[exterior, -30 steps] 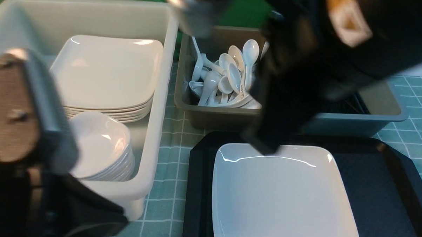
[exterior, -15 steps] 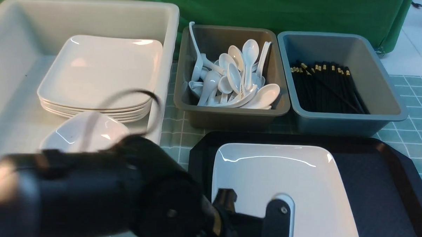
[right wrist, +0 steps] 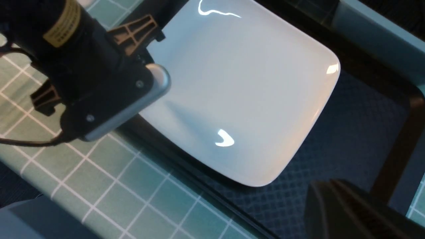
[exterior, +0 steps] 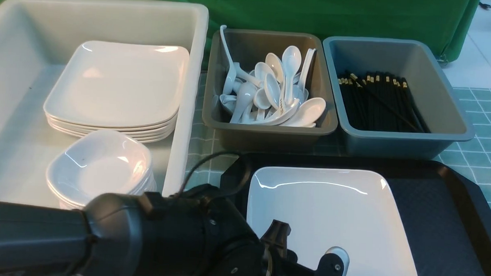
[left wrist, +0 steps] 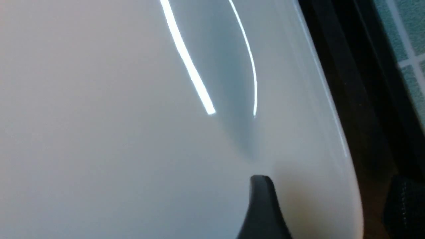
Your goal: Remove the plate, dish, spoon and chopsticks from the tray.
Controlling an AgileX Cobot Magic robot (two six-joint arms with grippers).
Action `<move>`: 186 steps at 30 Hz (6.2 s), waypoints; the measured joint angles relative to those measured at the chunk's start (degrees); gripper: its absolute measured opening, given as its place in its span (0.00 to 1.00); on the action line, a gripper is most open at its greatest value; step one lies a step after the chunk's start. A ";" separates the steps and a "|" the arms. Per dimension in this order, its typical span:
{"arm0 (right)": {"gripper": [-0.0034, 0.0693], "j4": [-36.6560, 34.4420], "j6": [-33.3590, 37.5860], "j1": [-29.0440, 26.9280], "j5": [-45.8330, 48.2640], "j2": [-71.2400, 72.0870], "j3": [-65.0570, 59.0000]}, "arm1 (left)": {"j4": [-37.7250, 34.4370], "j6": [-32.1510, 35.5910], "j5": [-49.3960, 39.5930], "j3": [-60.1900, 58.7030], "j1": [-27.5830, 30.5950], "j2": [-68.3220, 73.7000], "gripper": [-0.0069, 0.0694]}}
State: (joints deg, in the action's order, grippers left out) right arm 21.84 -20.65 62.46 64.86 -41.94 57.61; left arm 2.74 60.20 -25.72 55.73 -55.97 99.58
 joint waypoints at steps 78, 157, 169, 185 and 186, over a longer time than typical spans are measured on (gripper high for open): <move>0.08 11.82 -9.67 0.00 -26.34 -4.35 -0.12 | 16.54 -13.74 -5.43 11.17 40.69 -22.97 0.13; 0.08 4.82 -5.57 0.00 -9.85 -1.91 -0.12 | -41.42 -17.04 19.46 -30.54 41.65 -78.29 0.10; 0.11 4.82 -5.61 0.00 -9.79 -1.91 -0.12 | -27.18 -16.93 17.32 -30.97 41.65 -78.63 0.11; 0.07 -19.87 29.05 -46.92 -42.03 12.72 -24.74 | -24.08 -16.93 15.63 -30.97 41.65 -78.63 0.11; 0.07 -22.56 31.12 -50.44 -45.73 15.71 -29.51 | -24.08 -16.93 15.55 -30.97 41.65 -78.63 0.11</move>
State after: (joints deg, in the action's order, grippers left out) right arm -0.71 10.46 12.02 19.13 -26.23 28.10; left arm -21.34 43.27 -10.17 24.76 -14.32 20.95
